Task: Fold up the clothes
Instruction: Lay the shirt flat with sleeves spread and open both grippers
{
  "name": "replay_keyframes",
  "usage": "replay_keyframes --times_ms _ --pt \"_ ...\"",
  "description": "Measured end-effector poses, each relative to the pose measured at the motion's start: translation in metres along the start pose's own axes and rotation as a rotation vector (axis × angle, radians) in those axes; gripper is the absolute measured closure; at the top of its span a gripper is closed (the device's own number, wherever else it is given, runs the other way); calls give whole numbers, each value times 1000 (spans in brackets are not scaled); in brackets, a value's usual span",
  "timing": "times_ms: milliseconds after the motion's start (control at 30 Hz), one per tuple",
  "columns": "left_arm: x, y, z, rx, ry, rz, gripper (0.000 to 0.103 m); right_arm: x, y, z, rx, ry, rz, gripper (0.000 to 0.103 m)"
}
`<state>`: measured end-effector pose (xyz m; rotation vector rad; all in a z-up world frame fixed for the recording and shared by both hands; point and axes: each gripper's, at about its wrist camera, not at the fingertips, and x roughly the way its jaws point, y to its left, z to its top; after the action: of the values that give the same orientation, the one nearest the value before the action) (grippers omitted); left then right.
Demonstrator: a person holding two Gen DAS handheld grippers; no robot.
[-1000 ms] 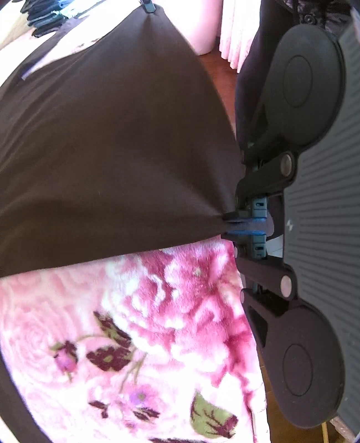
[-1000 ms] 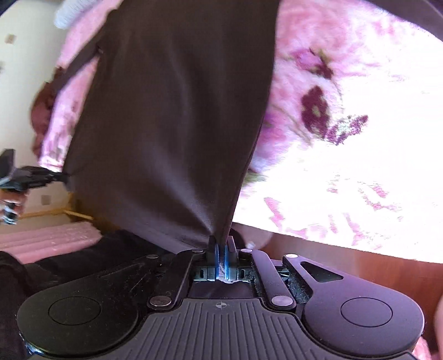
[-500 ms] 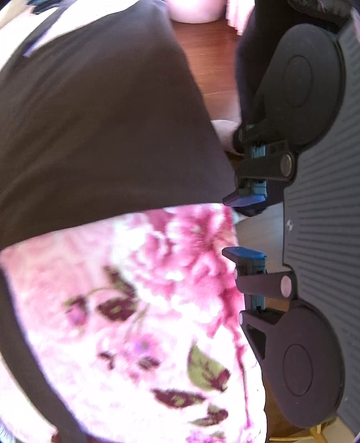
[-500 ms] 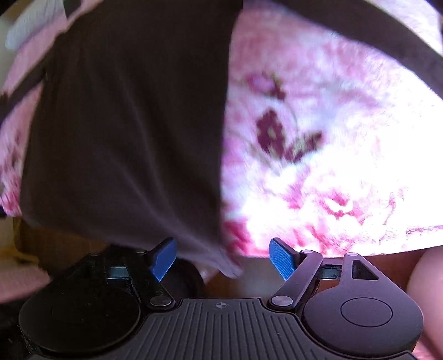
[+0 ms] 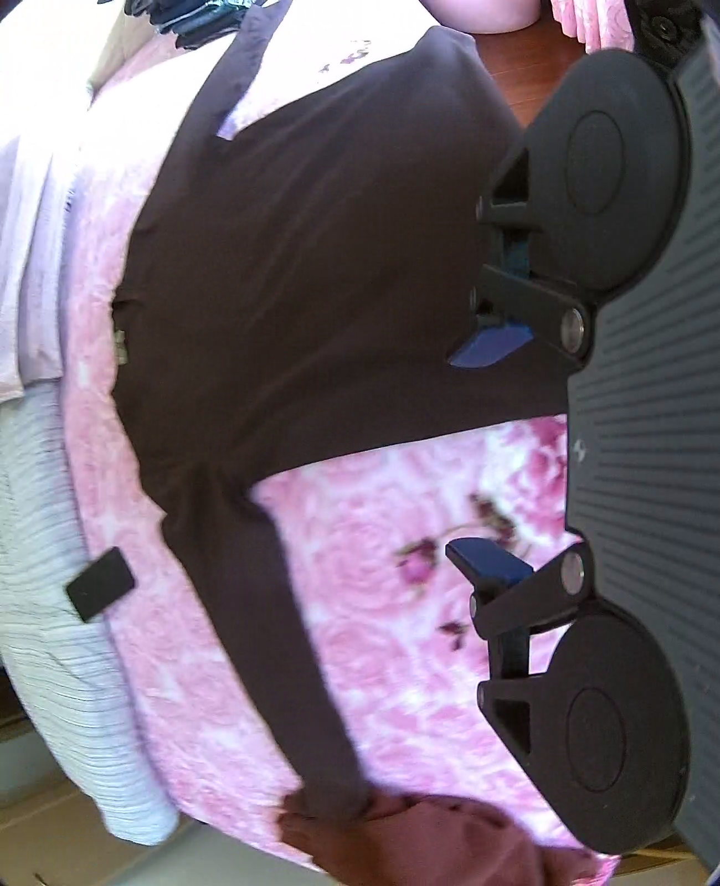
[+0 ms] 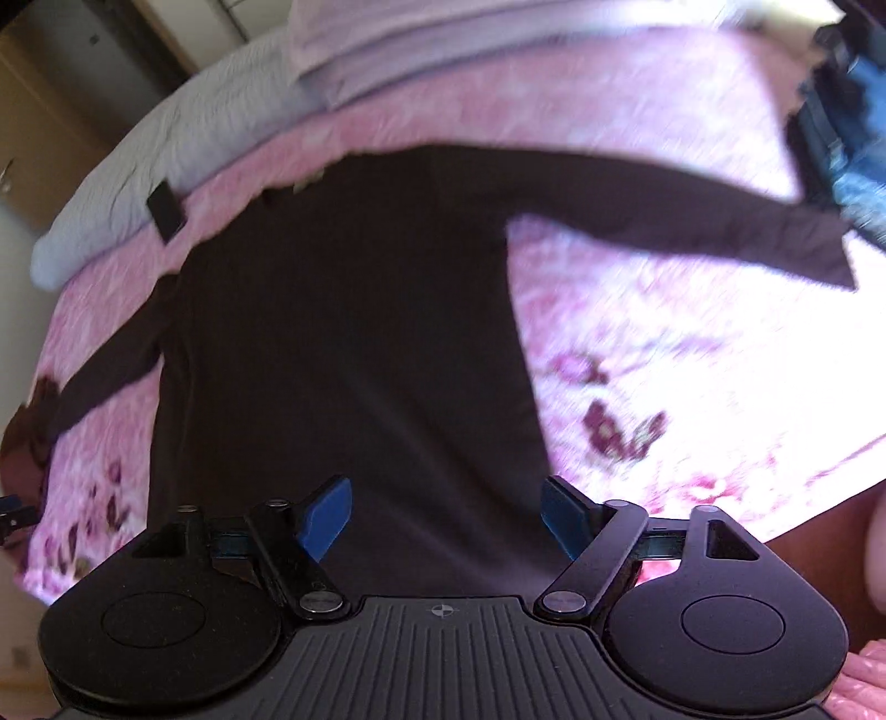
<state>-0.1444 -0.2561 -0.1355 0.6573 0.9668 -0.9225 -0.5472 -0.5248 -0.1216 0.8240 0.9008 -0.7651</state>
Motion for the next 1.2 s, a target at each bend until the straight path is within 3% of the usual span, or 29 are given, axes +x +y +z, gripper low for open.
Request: replay_keyframes --times_ms 67,233,433,500,633,833,1200 --pt "3 10 7 24 -13 -8 28 -16 15 -5 11 -52 -45 9" --pt "3 47 16 157 -69 -70 26 -24 65 -33 60 -119 -155 9" --pt "-9 112 -3 328 -105 -126 26 -33 146 -78 224 -173 -260 9" --pt "-15 132 -10 370 -120 -127 26 -37 178 -93 259 -186 -272 9" --pt "-25 158 -16 371 -141 -154 26 -29 236 -109 211 -142 -287 9" --pt "-34 161 -16 353 -171 -190 26 -37 284 -124 114 -140 -349 9" --pt "-53 134 -24 352 -154 -212 26 -49 287 -147 64 -157 -369 9"
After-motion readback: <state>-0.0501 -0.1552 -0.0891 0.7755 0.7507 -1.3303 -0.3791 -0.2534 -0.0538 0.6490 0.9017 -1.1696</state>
